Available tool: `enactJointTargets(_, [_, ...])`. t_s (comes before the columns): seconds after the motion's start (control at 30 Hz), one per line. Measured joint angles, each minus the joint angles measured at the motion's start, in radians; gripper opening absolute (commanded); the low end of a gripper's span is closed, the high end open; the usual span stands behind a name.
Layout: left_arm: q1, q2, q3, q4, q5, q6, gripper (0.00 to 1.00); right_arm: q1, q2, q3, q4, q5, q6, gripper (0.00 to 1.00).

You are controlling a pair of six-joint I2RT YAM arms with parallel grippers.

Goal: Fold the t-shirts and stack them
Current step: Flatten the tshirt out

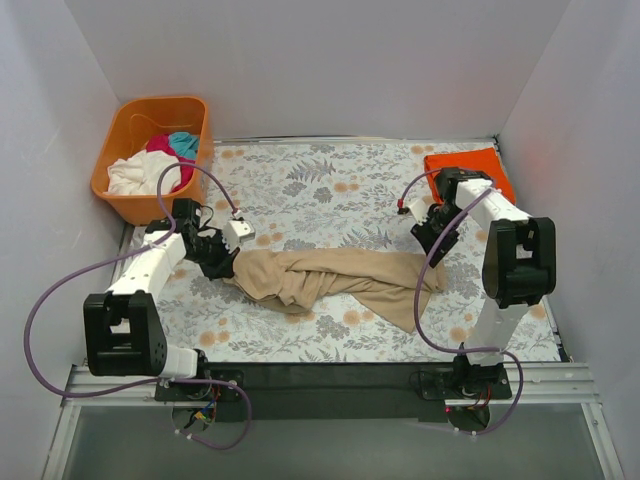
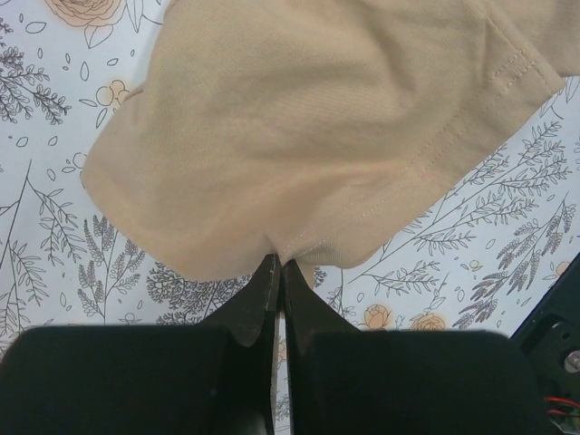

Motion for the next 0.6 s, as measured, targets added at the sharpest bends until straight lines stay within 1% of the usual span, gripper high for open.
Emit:
enactJointTargets(0.13, [0.000,0.009,0.000,0.000,0.000,0.000,0.00,0.000,0.037,0.023,0.018,0.013,0.016,0.27])
enactJointTargets(0.33, [0.000,0.011,0.002,0.000,0.000,0.000,0.00,-0.007,0.075,0.046,0.039,0.024,0.021,0.17])
enactJointTargets(0.37, [0.000,0.011,0.002,0.000,0.000,0.000,0.00,-0.008,0.077,0.047,0.040,0.027,0.022,0.06])
enactJointTargets(0.4, [0.000,0.011,0.002,0.000,0.000,0.000,0.00,-0.008,0.079,0.050,0.040,0.028,0.023,0.01])
enactJointTargets(0.53, [0.000,0.022,0.022,-0.008,0.001,-0.029,0.00,-0.018,0.079,0.061,0.040,0.034,0.020,0.01])
enactJointTargets(0.6, [0.000,0.047,0.075,-0.011,0.008,-0.083,0.00,-0.025,0.077,0.074,0.039,0.034,0.017,0.01])
